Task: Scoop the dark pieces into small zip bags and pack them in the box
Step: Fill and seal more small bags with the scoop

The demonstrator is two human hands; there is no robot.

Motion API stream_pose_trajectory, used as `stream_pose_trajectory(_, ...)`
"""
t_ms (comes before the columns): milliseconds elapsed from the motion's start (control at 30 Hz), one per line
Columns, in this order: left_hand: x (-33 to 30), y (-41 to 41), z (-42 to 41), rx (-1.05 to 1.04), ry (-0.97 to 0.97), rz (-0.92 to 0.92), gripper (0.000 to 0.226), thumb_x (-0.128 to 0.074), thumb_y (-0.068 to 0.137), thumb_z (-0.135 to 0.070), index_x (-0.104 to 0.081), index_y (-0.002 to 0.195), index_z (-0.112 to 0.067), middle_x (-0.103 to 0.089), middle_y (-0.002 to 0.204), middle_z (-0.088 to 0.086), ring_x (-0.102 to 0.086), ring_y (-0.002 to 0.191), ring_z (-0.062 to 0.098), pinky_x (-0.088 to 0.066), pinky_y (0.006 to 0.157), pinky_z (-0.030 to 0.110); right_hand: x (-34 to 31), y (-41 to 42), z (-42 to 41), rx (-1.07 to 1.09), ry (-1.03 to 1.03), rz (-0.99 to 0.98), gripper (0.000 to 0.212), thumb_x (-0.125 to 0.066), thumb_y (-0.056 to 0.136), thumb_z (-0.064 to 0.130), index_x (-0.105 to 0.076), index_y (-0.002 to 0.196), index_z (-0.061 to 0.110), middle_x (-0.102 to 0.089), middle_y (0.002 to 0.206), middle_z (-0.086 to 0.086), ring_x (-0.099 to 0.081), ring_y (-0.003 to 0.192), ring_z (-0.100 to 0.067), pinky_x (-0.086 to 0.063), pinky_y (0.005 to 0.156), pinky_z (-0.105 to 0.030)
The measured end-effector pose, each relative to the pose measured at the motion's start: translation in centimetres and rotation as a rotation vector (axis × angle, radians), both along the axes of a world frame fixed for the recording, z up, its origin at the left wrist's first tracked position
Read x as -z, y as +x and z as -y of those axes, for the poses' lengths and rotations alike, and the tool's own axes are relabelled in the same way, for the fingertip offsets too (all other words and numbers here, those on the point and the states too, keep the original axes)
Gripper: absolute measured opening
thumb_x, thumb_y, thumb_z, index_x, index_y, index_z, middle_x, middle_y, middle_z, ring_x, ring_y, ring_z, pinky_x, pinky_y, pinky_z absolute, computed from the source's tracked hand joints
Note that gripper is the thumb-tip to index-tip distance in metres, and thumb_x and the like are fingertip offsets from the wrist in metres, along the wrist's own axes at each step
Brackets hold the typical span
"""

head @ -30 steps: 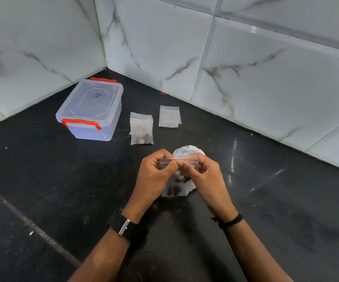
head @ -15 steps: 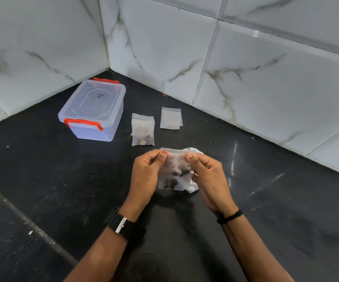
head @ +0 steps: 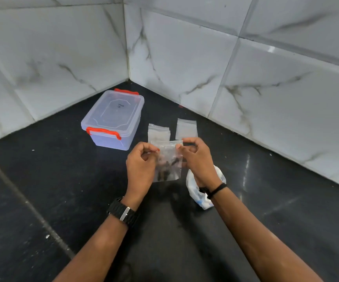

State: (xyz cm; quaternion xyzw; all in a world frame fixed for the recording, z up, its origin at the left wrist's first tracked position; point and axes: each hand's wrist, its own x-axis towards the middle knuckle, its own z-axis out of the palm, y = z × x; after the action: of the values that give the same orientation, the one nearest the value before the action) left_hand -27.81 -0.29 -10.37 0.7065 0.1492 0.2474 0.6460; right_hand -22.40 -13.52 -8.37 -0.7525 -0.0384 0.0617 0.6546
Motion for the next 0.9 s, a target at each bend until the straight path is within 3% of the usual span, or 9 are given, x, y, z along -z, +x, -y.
stream_pose_trajectory(67,0.3,1.2,-0.9,-0.005,0.039,-0.028,0.021,-0.058,0.091,-0.004,-0.064,0.088,-0.023,-0.067,0.097,-0.006,-0.064,0.093,0.007,-0.054,0.088,0.026,0.3,1.3,-1.2,0.016,-0.108,0.077,0.014,-0.066,0.085,0.012,-0.054,0.089,0.020,-0.067,0.084,-0.011,-0.067,0.083,-0.029,-0.057,0.075,-0.045)
stream_pose_trajectory(167,0.9,3.1,-2.2,0.031,0.178,-0.103,0.024,-0.053,0.093,-0.004,-0.065,0.109,-0.016,-0.060,0.112,-0.005,-0.056,0.098,0.000,-0.044,0.088,0.011,0.8,3.3,-2.6,-0.051,-0.269,0.178,0.019,-0.059,0.087,0.001,-0.062,0.079,0.018,-0.066,0.082,-0.003,-0.064,0.079,-0.018,-0.057,0.073,-0.036)
stream_pose_trajectory(300,1.8,5.4,-3.7,0.194,0.401,-0.228,0.042,-0.057,0.090,0.000,-0.053,0.131,-0.009,-0.048,0.121,-0.003,-0.050,0.114,0.013,-0.041,0.098,0.020,1.7,6.6,-3.6,-0.217,-0.448,0.077,0.025,-0.064,0.079,-0.004,-0.068,0.101,0.007,-0.064,0.096,-0.004,-0.063,0.092,-0.020,-0.055,0.079,-0.031)
stream_pose_trajectory(433,3.1,6.3,-4.4,0.300,0.544,-0.319,0.051,-0.061,0.090,-0.007,-0.045,0.138,-0.009,-0.046,0.134,0.003,-0.047,0.123,0.018,-0.035,0.102,0.020,2.2,7.9,-4.0,-0.354,-0.655,0.060,0.044,-0.066,0.077,-0.002,-0.061,0.119,0.004,-0.060,0.118,-0.007,-0.054,0.111,-0.019,-0.040,0.083,-0.019)
stream_pose_trajectory(533,3.9,6.5,-4.5,0.326,0.608,-0.349,0.051,-0.060,0.092,-0.018,-0.042,0.141,-0.012,-0.043,0.134,0.003,-0.047,0.122,0.017,-0.038,0.102,0.024,2.8,8.5,-4.0,-0.397,-0.744,0.109,0.047,-0.066,0.077,0.001,-0.059,0.122,0.008,-0.056,0.125,-0.009,-0.051,0.116,-0.023,-0.041,0.089,-0.022)
stream_pose_trajectory(667,4.7,6.9,-4.1,0.124,0.704,-0.313,0.053,-0.067,0.085,-0.029,-0.044,0.133,-0.025,-0.037,0.119,0.001,-0.046,0.110,0.015,-0.046,0.091,0.026,3.2,9.2,-3.4,-0.422,-0.759,0.125,0.047,-0.071,0.075,0.006,-0.060,0.119,0.017,-0.052,0.119,-0.009,-0.051,0.098,-0.017,-0.040,0.076,-0.020)
stream_pose_trajectory(733,4.3,7.5,-3.5,0.056,0.762,-0.258,0.049,-0.069,0.084,-0.030,-0.046,0.127,-0.026,-0.037,0.117,0.000,-0.044,0.108,0.012,-0.044,0.090,0.022,2.6,9.9,-2.9,-0.385,-0.729,0.123,0.045,-0.072,0.075,0.006,-0.061,0.117,0.019,-0.049,0.119,-0.007,-0.051,0.101,-0.017,-0.042,0.075,-0.019)
stream_pose_trajectory(900,2.3,10.5,-1.1,0.237,0.786,-0.160,0.025,-0.062,0.090,-0.027,-0.057,0.114,-0.020,-0.047,0.119,0.000,-0.047,0.111,0.013,-0.040,0.091,0.022,1.1,12.6,-0.8,-0.260,-0.650,0.069,0.034,-0.072,0.078,0.011,-0.065,0.111,0.014,-0.058,0.111,-0.005,-0.057,0.099,-0.018,-0.052,0.090,-0.036)
